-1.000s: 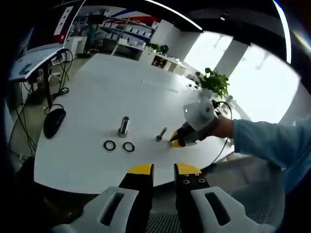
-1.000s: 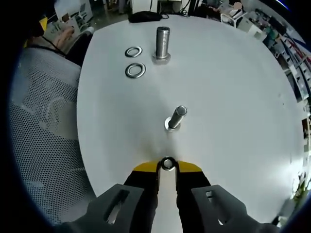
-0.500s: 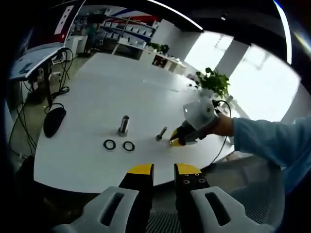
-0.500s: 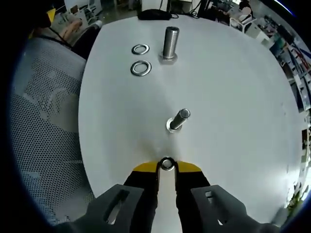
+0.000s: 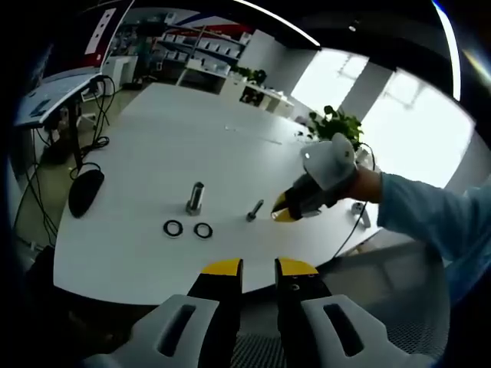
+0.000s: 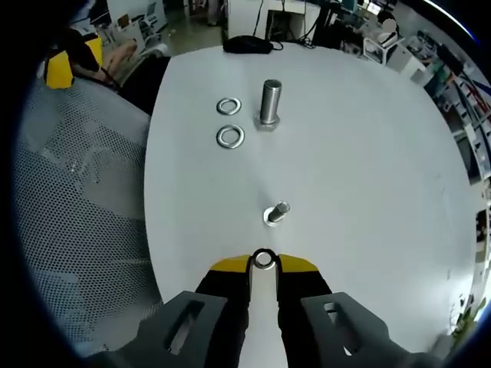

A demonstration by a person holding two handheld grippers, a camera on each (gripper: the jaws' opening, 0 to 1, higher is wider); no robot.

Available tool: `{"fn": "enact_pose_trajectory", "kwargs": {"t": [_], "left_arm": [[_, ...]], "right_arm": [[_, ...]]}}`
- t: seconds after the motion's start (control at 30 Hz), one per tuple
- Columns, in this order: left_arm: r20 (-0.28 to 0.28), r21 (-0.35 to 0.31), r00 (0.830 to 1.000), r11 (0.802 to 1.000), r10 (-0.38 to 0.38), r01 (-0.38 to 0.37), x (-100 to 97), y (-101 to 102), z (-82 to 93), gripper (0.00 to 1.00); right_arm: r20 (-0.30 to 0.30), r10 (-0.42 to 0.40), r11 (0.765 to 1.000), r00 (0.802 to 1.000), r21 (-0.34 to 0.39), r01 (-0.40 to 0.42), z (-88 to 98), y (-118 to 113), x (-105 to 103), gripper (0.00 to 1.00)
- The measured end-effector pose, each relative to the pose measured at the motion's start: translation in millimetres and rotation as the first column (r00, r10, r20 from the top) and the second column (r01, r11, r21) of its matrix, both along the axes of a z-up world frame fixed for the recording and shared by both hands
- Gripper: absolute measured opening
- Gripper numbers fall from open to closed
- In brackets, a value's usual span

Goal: Place the washer onto the threaded stud by aligning its center hole with the stud, sliding it down to the base, and recovering from edge contact or off-axis alignment until the washer reaches the visible bottom stop.

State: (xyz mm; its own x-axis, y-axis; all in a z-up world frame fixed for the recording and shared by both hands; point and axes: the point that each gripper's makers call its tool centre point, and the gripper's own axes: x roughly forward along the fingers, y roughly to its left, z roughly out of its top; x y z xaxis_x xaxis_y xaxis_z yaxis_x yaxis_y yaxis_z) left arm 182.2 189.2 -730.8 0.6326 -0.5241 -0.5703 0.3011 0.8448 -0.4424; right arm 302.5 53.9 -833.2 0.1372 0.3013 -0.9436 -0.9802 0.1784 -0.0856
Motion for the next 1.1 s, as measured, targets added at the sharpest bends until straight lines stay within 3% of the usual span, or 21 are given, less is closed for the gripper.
{"fn": "enact_pose_trajectory", "kwargs": {"t": [0.2, 0.43, 1.1], "left_arm": [[0.002, -0.001, 1.000, 1.000, 0.001, -0.001, 0.3, 0.2, 0.3, 0.14], [0.003, -0.002, 1.000, 1.000, 0.001, -0.001, 0.3, 0.2, 0.7, 0.14], [-0.002, -0.007, 1.000, 1.000, -0.001, 0.001, 0.0, -0.5, 0.3, 0.14]], "right_arm": [[0.033, 0.029, 0.999, 0.999, 0.019, -0.030, 20.6, 12.7, 5.9, 0.14], [0.070, 0.059, 0.998, 0.996, 0.022, -0.061, 28.5, 23.9, 12.6, 0.14], [0.062, 0.103, 0.995, 0.993, -0.021, -0.102, 16.4, 34.8, 18.6, 0.14]]}}
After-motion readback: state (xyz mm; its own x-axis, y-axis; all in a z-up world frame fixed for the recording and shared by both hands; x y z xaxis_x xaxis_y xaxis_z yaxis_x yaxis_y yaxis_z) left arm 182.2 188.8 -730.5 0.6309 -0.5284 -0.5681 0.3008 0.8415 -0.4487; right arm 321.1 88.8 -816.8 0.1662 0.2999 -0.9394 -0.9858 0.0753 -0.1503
